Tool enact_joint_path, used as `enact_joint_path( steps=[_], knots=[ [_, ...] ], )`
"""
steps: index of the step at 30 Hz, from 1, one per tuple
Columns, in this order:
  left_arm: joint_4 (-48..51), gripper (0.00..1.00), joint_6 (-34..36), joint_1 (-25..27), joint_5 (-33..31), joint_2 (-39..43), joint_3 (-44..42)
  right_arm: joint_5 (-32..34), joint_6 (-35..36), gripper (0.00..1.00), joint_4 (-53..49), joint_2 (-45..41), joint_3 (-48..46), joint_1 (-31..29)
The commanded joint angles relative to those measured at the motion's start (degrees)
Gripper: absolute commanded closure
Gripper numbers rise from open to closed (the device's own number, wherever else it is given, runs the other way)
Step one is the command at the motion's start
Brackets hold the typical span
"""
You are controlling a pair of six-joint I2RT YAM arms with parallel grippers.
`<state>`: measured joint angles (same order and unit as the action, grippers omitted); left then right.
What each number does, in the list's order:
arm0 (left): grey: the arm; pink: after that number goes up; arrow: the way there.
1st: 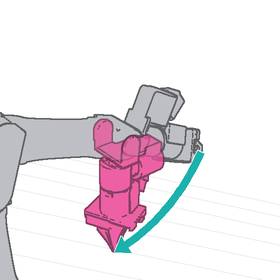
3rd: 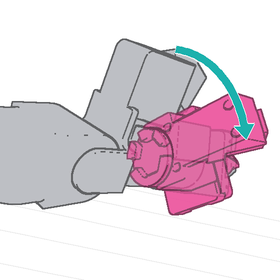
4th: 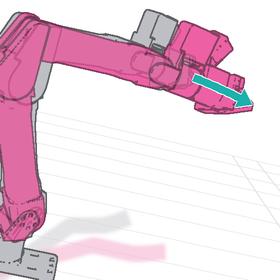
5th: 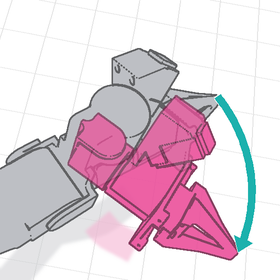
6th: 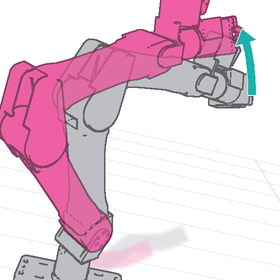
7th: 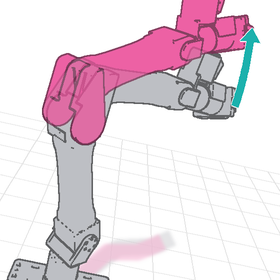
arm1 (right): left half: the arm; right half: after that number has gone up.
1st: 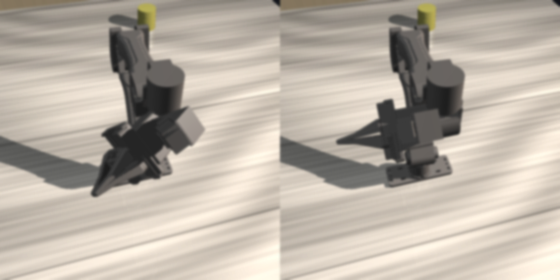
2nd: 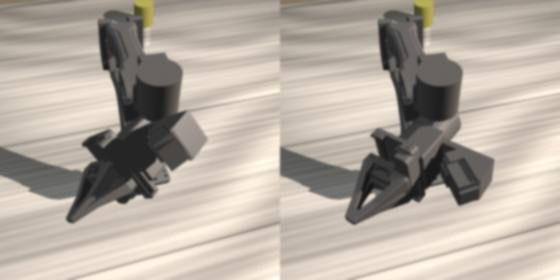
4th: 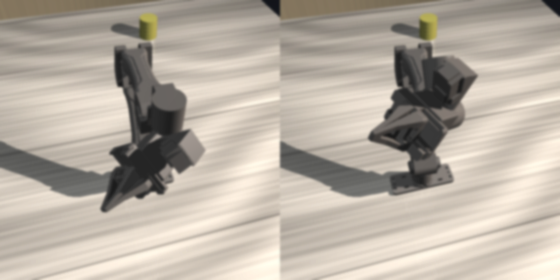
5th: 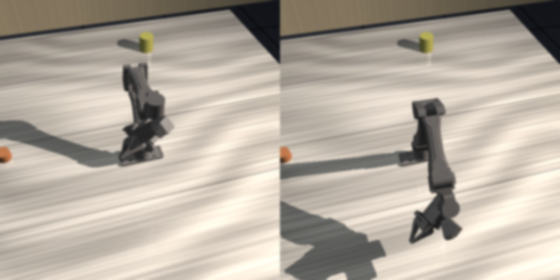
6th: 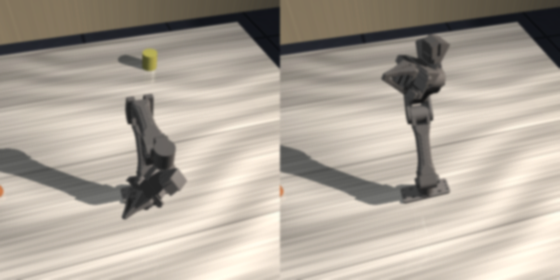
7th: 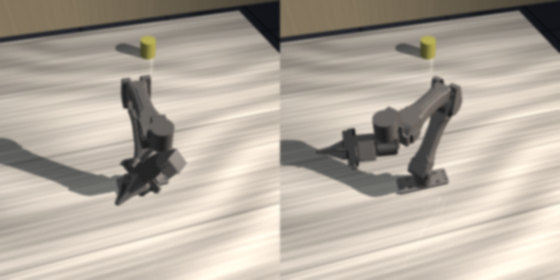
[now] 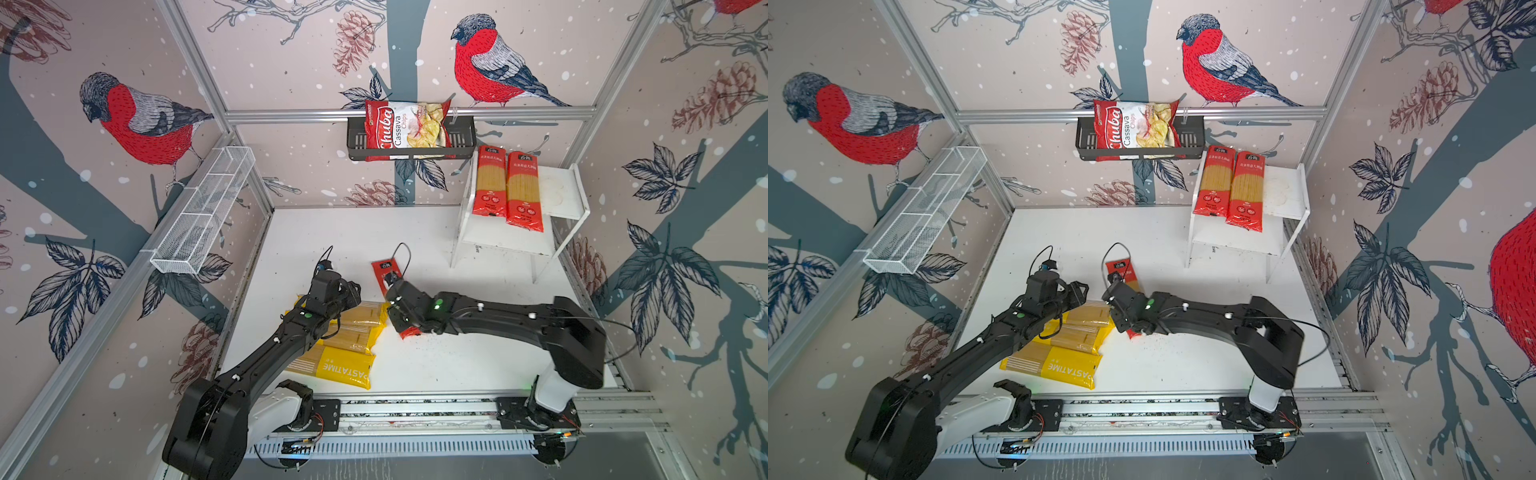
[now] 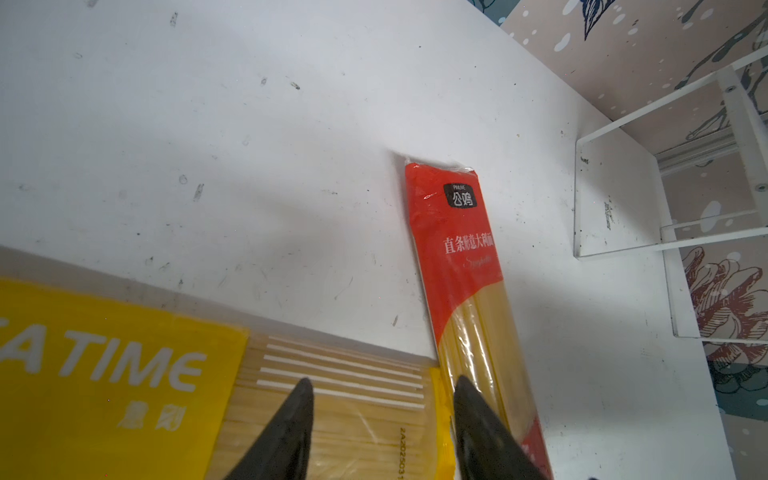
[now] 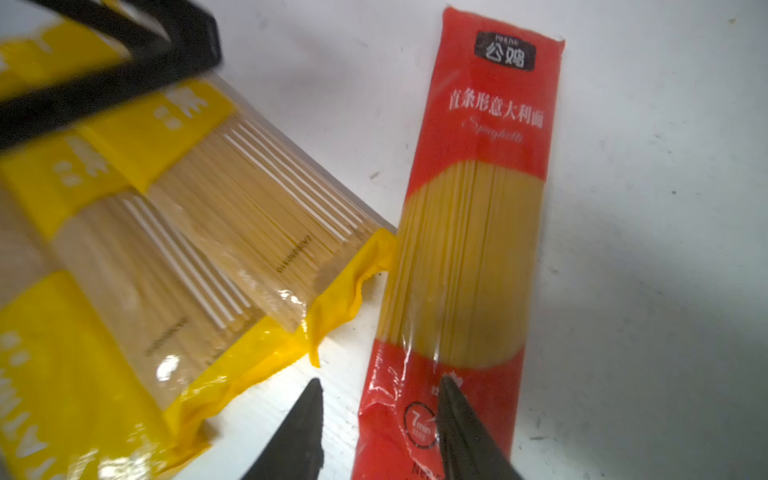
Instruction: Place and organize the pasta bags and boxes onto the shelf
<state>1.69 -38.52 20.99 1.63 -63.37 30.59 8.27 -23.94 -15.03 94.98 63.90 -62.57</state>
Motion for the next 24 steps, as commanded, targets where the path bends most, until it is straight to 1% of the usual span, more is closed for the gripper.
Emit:
enact_joint_path(
  steps=[1,4,5,8,10,13,16,21,24],
  knots=[
    [-1.65,0.39,0.89,-0.21,5.34,-1.21,0.54,-11.57,-3.25,0.54,5.29,-3.90,-3.50,3.53],
    [-7.33,0.33,-0.48,0.12,11.94,-4.74,-0.06,-13.58,-6.05,0.54,7.40,-6.64,-8.78,8.20],
    [-8.77,0.32,-0.84,0.89,12.74,-6.25,0.06,-13.67,-6.77,0.54,8.10,-7.26,-10.33,9.29],
    [-8.89,0.28,0.80,4.80,11.79,-11.63,3.29,-15.87,-9.00,0.54,12.11,-8.61,-15.36,13.03],
    [-8.76,0.27,1.34,5.85,12.53,-15.53,5.74,-19.51,-10.44,0.53,15.49,-8.83,-17.72,16.03],
    [-10.55,0.27,1.34,6.33,12.78,-19.96,7.23,-22.58,-10.95,0.53,18.59,-7.38,-18.74,18.47],
    [-10.89,0.27,1.45,6.34,12.66,-22.84,8.30,-23.80,-10.68,0.53,19.91,-4.75,-18.76,19.36],
    [-12.08,0.27,0.43,5.99,11.44,-24.86,8.11,-26.49,-12.47,0.54,23.40,-0.69,-19.42,20.88],
    [-14.92,0.28,-1.23,5.34,11.85,-25.29,6.83,-28.26,-13.69,0.54,25.83,1.23,-19.57,20.95]
  ],
)
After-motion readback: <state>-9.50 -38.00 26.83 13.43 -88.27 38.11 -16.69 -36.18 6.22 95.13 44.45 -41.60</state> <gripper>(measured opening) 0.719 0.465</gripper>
